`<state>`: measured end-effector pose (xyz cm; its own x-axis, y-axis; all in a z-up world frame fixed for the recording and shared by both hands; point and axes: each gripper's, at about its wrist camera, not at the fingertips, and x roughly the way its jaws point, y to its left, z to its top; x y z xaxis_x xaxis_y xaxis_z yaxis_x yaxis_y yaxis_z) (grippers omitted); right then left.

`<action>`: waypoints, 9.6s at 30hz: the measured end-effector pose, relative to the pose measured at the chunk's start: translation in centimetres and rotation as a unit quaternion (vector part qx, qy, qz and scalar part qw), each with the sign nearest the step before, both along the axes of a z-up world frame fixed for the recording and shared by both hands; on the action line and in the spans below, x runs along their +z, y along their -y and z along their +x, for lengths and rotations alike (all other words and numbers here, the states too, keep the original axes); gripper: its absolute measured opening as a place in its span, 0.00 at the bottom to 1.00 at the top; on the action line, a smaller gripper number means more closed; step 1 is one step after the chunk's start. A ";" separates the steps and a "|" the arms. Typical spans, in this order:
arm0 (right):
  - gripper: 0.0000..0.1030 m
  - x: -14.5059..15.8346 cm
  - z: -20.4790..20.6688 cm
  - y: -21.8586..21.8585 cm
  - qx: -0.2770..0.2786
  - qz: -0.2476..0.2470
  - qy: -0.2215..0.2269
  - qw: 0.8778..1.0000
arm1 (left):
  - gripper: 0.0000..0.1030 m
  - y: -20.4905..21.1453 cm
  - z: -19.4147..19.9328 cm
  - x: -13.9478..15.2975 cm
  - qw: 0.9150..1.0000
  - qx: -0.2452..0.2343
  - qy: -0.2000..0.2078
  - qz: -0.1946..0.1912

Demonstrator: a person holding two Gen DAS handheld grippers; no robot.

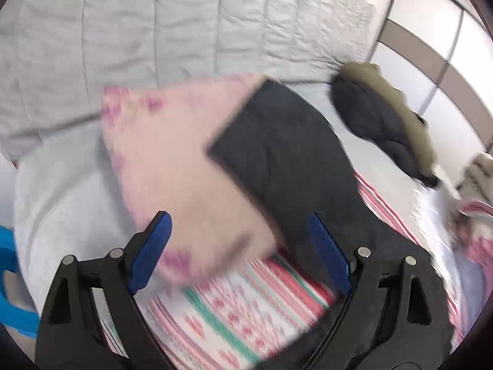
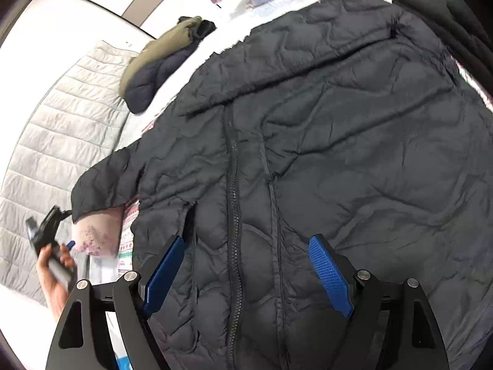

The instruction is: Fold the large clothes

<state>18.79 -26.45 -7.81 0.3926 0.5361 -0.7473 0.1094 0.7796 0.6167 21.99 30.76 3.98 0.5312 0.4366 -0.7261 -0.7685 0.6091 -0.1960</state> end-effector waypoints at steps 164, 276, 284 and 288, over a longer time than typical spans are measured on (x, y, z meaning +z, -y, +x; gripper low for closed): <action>0.11 -4.7 -16.7 15.6 -0.196 -0.041 -0.041 0.979 | 0.18 12.8 -17.5 -14.2 0.933 -0.290 -0.009 -0.212; 0.22 -3.6 11.8 14.3 -0.192 -0.272 0.051 0.942 | 0.37 12.8 6.1 -11.2 0.955 -0.250 0.005 -0.162; 0.80 4.6 3.4 15.6 -0.227 -0.166 0.094 0.955 | 0.70 11.9 -2.2 -3.2 0.964 -0.233 0.075 -0.103; 0.80 5.5 -0.7 13.5 -0.196 -0.145 0.074 0.967 | 0.75 15.7 -7.1 -2.4 0.953 -0.285 0.066 -0.078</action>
<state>18.11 -39.90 -2.34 0.6375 0.0997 -0.7639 0.3594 0.8386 0.4094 14.90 15.08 1.62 0.7409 -0.0580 -0.6692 -0.2835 0.8761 -0.3899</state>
